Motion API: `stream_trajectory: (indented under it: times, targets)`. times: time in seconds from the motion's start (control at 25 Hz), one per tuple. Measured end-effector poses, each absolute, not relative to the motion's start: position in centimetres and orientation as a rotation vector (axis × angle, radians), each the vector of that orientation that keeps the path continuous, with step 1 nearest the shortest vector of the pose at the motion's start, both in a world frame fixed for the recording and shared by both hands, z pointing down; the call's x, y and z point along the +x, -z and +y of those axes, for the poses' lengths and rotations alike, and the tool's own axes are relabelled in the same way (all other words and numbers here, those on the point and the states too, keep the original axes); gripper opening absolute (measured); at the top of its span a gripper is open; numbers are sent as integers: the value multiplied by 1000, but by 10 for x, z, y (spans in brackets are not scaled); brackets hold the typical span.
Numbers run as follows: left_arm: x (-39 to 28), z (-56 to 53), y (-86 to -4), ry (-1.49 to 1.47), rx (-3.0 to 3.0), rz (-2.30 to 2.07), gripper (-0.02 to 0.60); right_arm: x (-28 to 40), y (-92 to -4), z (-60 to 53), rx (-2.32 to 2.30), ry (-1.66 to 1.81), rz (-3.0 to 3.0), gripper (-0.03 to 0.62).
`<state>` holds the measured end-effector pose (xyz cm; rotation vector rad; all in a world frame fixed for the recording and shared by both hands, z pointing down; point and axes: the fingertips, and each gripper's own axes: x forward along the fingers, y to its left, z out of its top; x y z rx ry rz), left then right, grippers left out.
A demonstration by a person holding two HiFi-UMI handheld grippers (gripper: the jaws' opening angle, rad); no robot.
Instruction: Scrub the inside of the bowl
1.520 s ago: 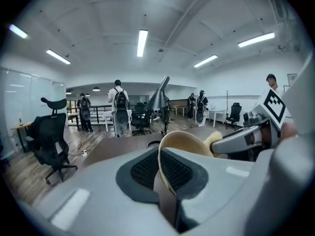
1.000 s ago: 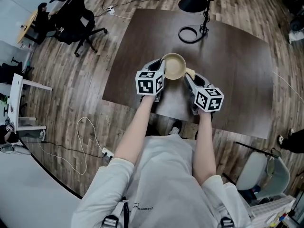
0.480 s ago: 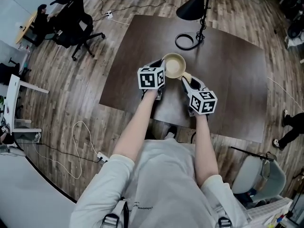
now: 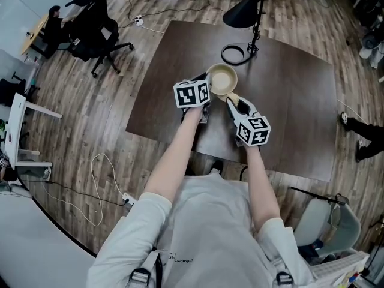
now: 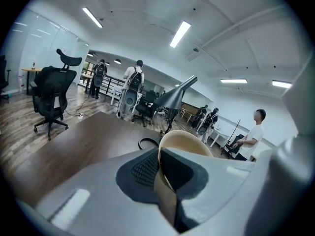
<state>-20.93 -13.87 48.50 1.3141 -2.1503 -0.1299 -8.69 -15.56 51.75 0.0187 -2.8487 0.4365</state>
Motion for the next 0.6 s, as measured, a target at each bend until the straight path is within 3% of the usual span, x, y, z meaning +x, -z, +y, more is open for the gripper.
stream_trajectory:
  times: [0.6]
  targets:
    - [-181, -149, -491, 250, 1330, -2055, 15, -104, -535, -128, -43, -494, -2830, 115]
